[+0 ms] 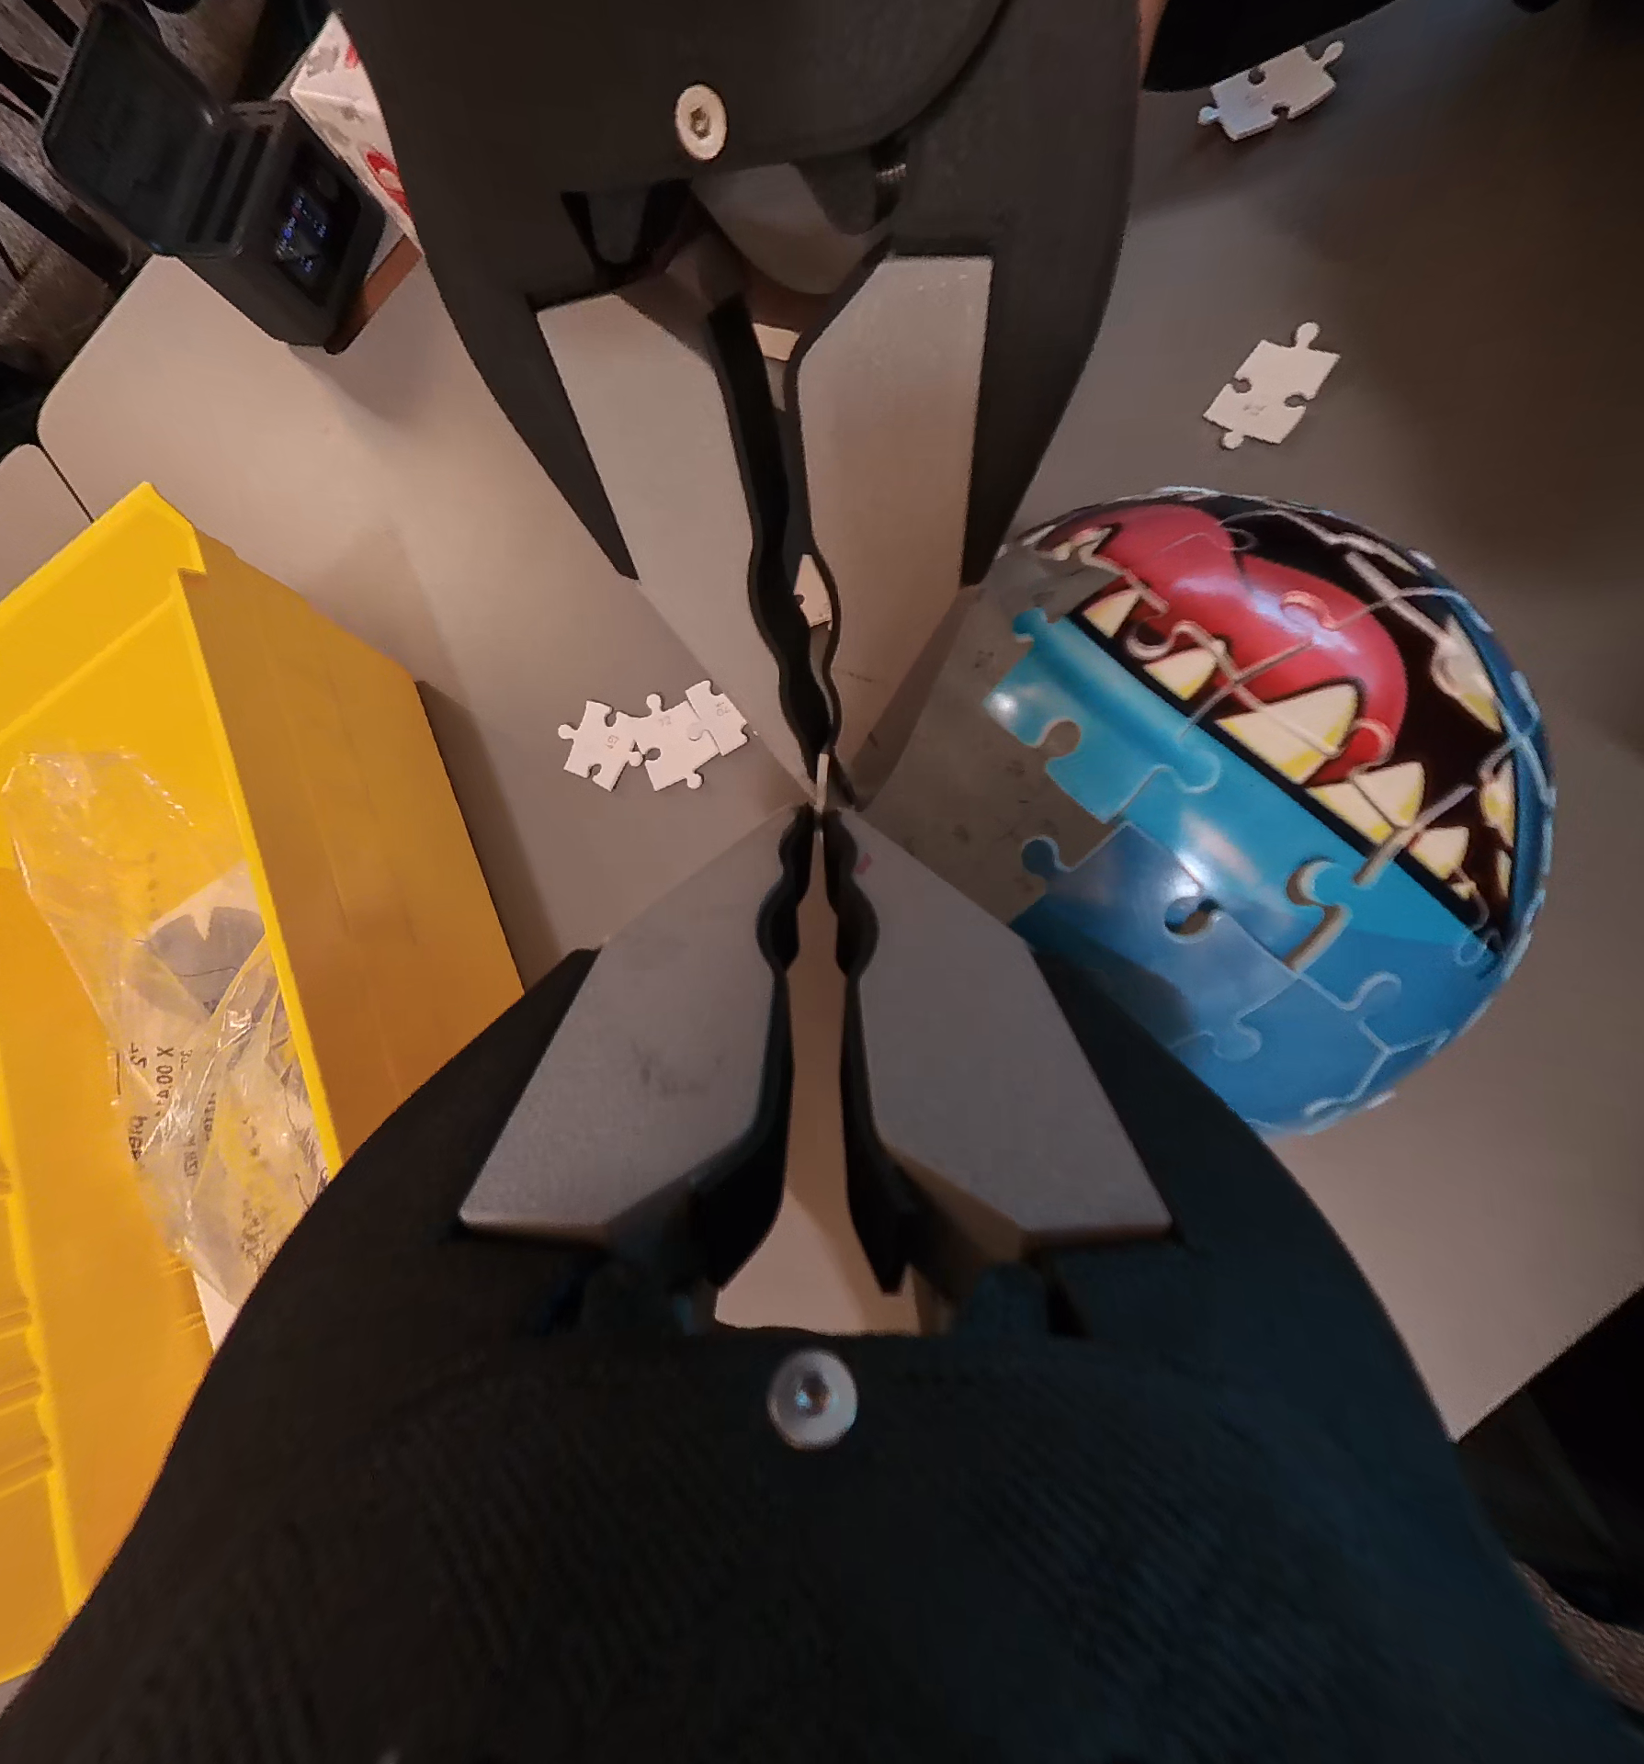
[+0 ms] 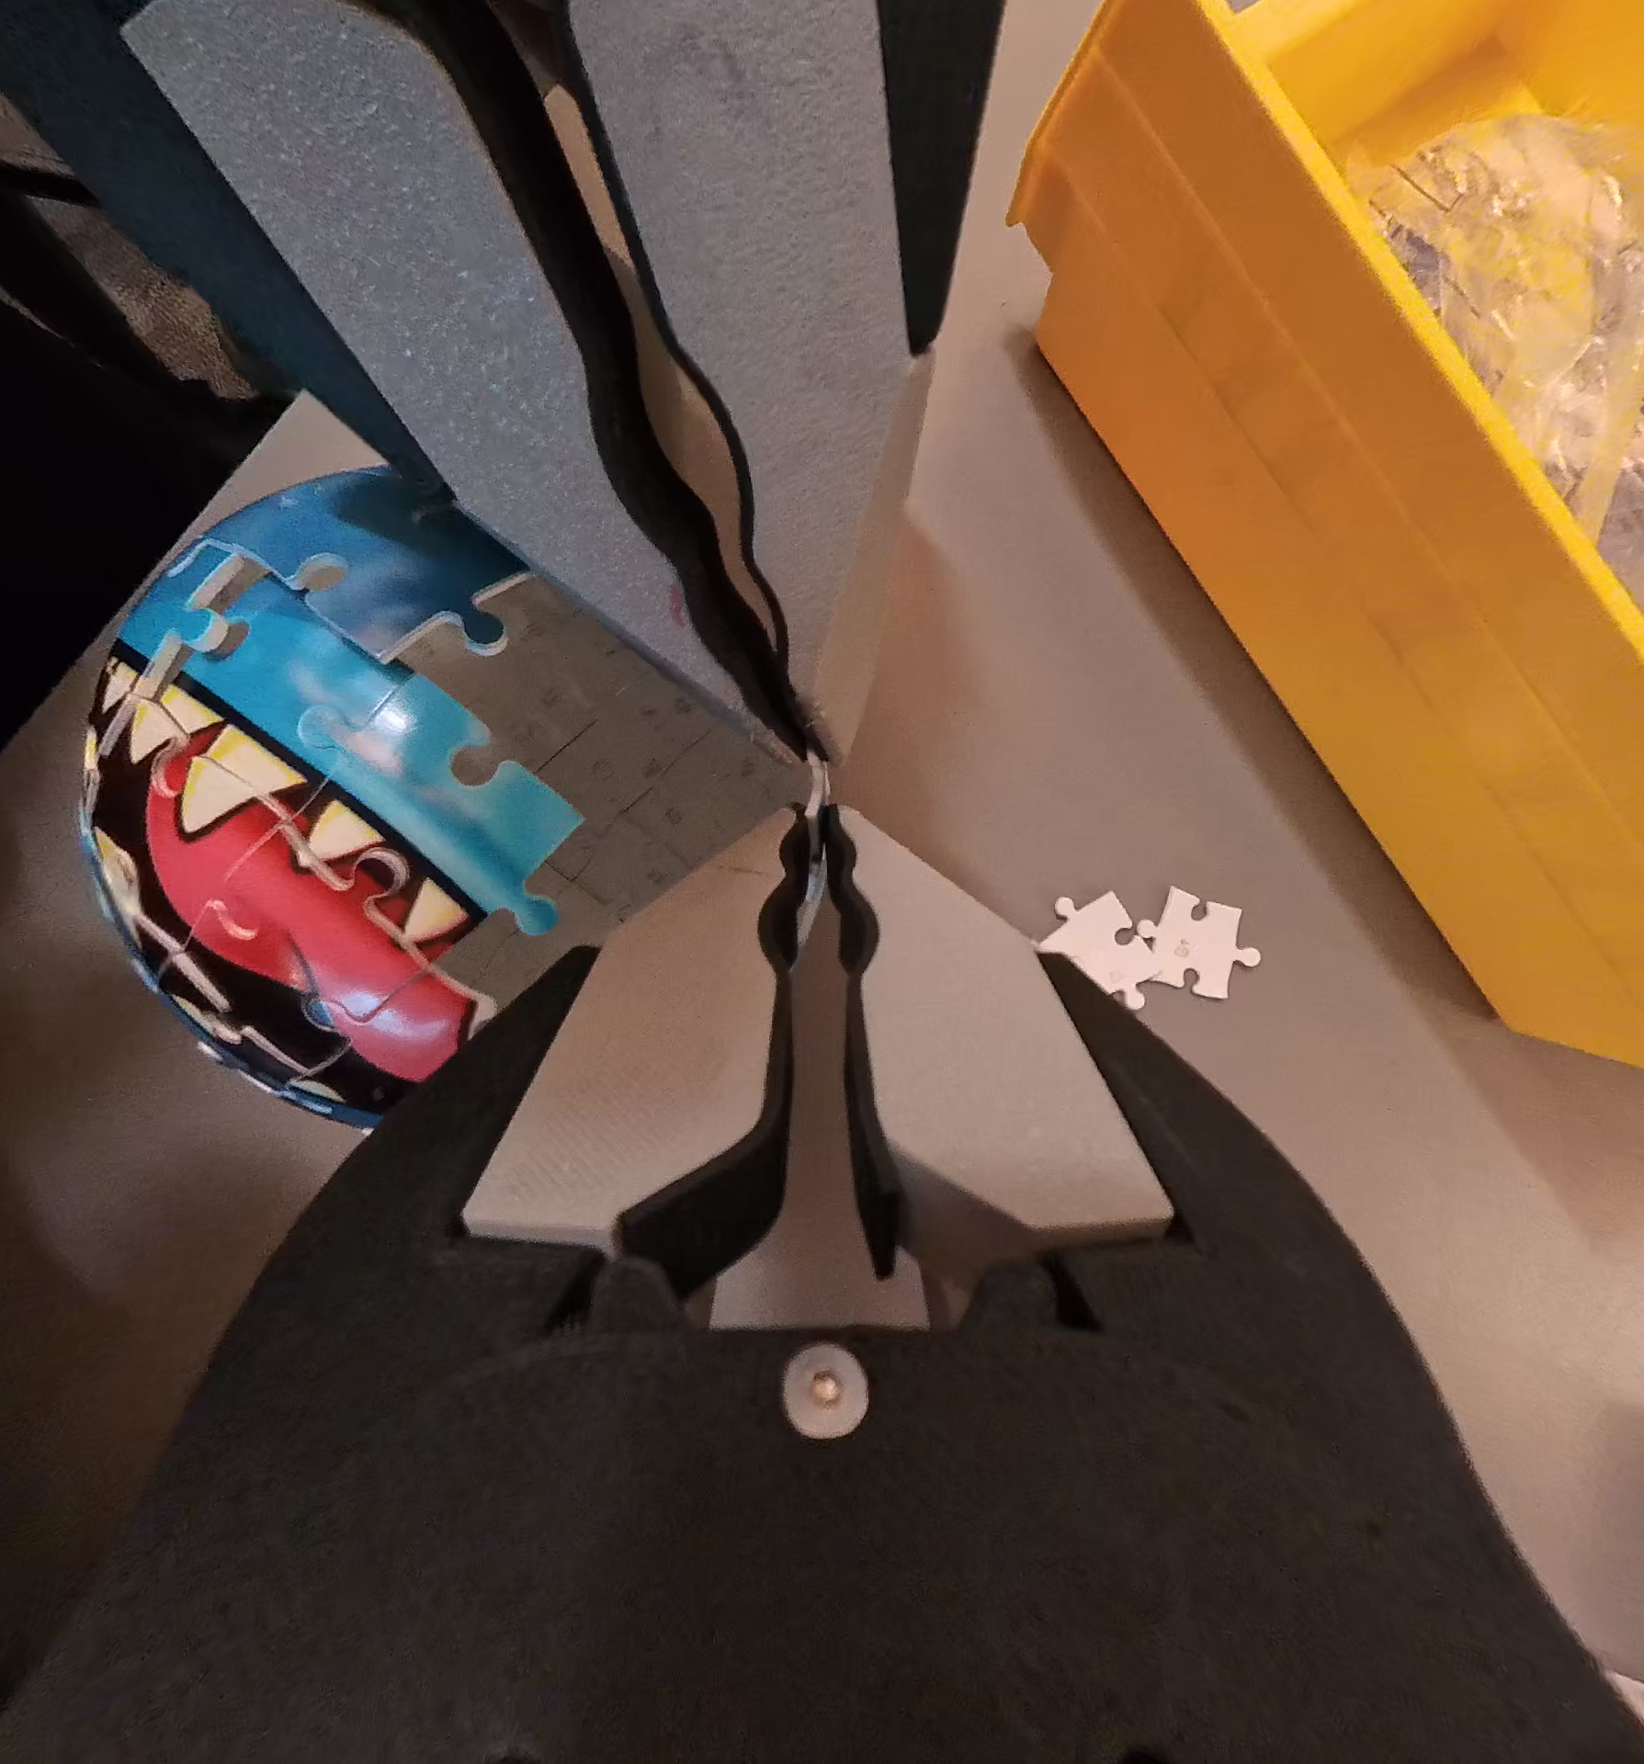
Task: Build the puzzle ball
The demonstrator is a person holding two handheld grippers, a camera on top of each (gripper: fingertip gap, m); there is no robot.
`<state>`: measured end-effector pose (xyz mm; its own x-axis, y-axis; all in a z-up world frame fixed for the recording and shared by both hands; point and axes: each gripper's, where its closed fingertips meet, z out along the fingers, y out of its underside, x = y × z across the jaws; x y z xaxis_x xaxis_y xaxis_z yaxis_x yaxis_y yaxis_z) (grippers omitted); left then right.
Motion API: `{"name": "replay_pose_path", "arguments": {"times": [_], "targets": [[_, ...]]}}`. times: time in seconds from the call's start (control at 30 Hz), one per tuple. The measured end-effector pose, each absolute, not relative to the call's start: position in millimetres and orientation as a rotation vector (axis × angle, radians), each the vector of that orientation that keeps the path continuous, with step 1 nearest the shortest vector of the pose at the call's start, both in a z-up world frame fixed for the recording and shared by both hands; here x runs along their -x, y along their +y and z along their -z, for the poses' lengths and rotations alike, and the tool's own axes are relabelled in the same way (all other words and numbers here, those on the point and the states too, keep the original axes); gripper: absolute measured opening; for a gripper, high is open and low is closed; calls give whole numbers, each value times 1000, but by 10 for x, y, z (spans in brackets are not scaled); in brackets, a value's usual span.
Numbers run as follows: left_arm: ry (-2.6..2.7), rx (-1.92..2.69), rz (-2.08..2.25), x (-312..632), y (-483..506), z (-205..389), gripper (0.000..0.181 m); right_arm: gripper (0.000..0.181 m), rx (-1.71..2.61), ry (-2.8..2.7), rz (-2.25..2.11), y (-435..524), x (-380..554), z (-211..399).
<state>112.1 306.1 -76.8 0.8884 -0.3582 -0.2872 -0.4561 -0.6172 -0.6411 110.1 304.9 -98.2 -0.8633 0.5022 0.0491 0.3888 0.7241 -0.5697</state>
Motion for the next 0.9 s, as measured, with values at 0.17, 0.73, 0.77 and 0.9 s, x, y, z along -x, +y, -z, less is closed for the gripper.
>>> {"name": "replay_pose_path", "arguments": {"times": [0.17,0.73,0.77,0.9], "targets": [[589,2293,-173,-1116,3060,769,0,0,687,-2713,-818,3051,-1090,981],[594,2287,-184,-1119,3067,765,0,1,635,-2703,-915,3012,-1078,925],[593,2286,-185,-1118,3068,765,0,0,628,-2699,-924,3009,-1077,914],[588,2286,-182,-1115,3068,768,0,1,628,-2703,-939,3007,-1069,935]]}}
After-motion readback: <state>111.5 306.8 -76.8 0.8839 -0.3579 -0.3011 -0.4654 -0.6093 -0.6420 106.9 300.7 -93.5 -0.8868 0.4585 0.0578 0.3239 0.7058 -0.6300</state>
